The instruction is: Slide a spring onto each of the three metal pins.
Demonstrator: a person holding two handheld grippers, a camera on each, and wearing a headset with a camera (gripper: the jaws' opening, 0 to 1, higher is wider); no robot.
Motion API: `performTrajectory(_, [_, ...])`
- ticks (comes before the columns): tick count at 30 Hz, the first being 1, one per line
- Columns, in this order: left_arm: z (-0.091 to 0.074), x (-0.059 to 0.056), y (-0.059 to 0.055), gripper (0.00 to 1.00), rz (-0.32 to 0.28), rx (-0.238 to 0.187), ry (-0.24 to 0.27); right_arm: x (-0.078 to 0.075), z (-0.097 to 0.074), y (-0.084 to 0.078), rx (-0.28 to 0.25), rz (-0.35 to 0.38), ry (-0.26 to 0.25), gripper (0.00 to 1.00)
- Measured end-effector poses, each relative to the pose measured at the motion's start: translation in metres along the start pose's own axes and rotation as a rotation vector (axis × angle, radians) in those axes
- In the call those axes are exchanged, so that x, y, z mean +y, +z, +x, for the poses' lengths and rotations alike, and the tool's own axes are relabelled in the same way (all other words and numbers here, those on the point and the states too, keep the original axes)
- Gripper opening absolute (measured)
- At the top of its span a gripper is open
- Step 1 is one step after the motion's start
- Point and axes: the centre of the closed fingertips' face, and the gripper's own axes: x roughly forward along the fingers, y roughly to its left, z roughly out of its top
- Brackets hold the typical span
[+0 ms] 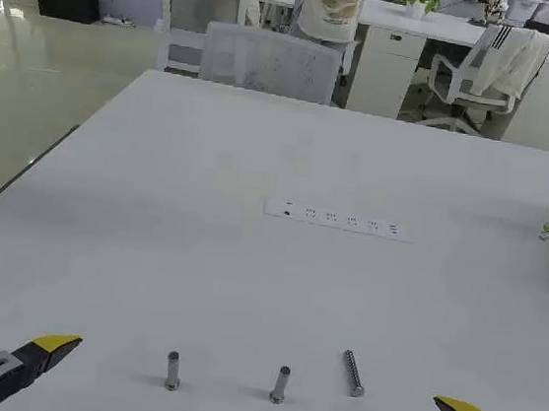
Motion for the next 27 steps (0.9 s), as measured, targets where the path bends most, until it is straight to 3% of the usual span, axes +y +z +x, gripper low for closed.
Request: performTrajectory(27, [-0.0012,-0.0003,0.0019,0.97,-0.012,-0.017,0.009,0.0017,0.0003,-0.0022,0.006,0.003,-0.001,0.96])
